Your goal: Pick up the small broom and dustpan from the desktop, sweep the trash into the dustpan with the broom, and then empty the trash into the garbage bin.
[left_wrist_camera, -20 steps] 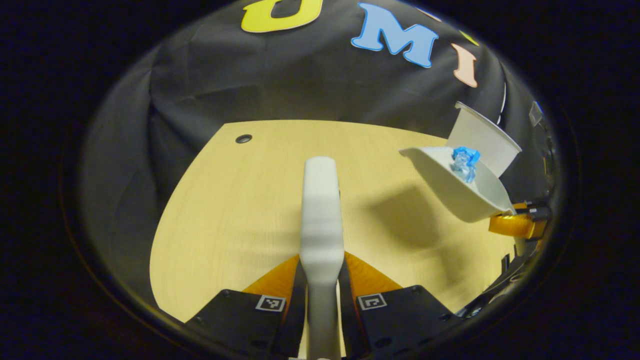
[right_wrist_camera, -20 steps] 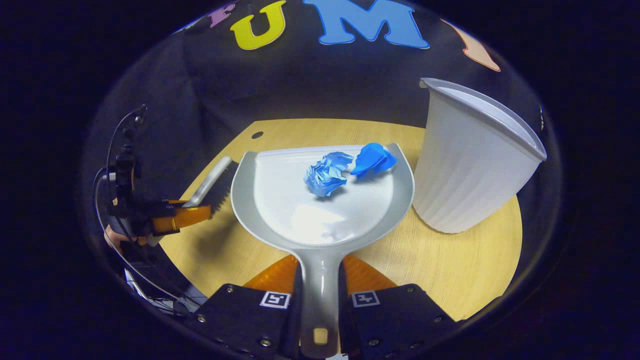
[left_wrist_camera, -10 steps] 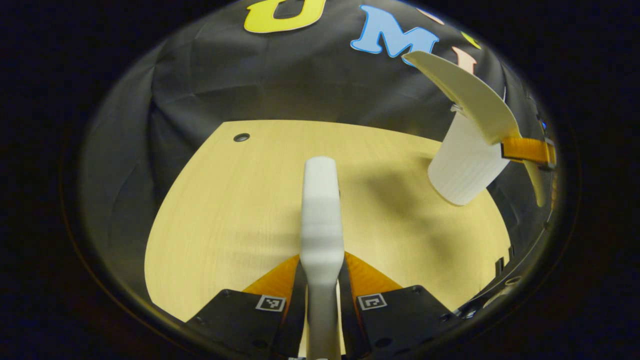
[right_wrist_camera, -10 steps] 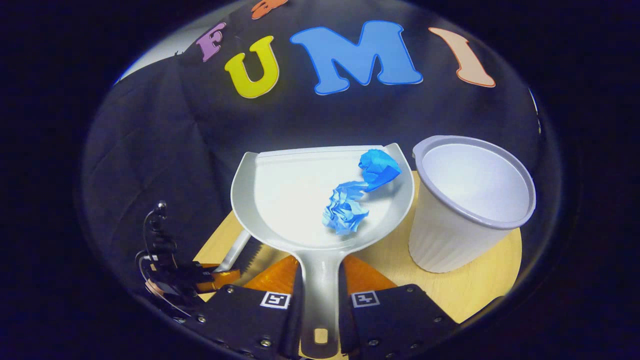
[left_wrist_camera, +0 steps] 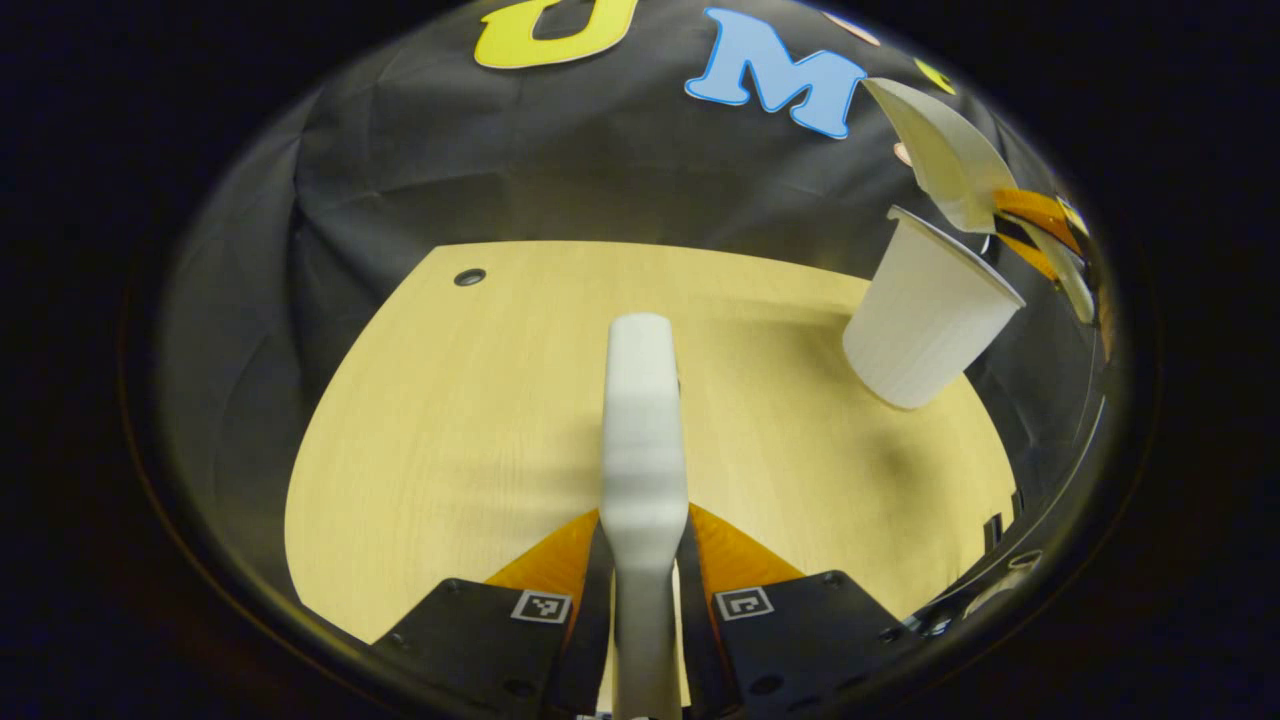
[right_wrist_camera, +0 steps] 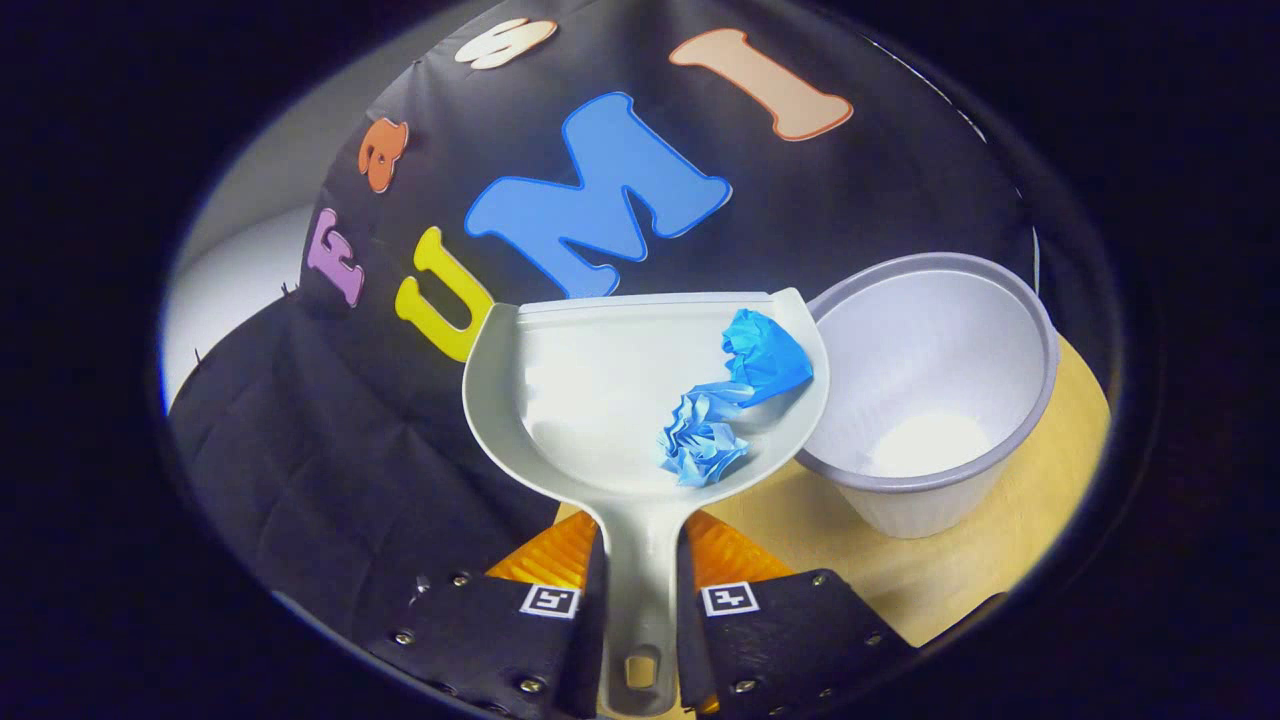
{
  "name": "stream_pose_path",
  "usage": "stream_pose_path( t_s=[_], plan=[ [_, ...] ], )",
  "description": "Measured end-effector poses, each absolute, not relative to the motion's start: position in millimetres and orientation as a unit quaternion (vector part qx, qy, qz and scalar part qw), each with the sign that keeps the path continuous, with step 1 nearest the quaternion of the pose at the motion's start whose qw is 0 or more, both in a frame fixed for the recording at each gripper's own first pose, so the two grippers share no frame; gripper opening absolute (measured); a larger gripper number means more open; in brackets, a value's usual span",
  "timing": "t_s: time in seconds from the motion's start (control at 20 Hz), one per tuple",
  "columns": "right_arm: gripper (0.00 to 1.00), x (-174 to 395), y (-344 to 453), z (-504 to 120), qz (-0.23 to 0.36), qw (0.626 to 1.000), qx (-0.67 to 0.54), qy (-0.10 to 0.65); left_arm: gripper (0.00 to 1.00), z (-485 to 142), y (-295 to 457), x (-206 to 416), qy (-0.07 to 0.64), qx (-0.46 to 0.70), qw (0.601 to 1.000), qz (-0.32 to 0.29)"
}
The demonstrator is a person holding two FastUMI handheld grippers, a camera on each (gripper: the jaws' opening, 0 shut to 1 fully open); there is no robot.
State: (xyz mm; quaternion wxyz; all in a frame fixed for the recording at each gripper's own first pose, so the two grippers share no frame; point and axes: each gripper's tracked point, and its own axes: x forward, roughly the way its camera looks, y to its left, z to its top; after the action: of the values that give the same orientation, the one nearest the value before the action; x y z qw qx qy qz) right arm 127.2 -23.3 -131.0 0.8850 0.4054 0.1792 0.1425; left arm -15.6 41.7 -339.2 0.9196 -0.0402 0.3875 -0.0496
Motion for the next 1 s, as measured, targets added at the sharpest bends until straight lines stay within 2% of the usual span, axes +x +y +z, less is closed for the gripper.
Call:
stream_pose_path(
  t_s=[0.5,1.0],
  plan=[
    [0.29,115.6,-63.3,-108.3,0.146,0.749,0.634,0.122,0.40,-342.8,20.8,-19.7,0.397,-0.024,0.915,-0.067],
    [0.30,114.4,-71.3,-107.2,0.156,0.659,0.731,0.083,0.41,-344.6,2.6,-19.6,0.406,-0.011,0.910,-0.084]
  ],
)
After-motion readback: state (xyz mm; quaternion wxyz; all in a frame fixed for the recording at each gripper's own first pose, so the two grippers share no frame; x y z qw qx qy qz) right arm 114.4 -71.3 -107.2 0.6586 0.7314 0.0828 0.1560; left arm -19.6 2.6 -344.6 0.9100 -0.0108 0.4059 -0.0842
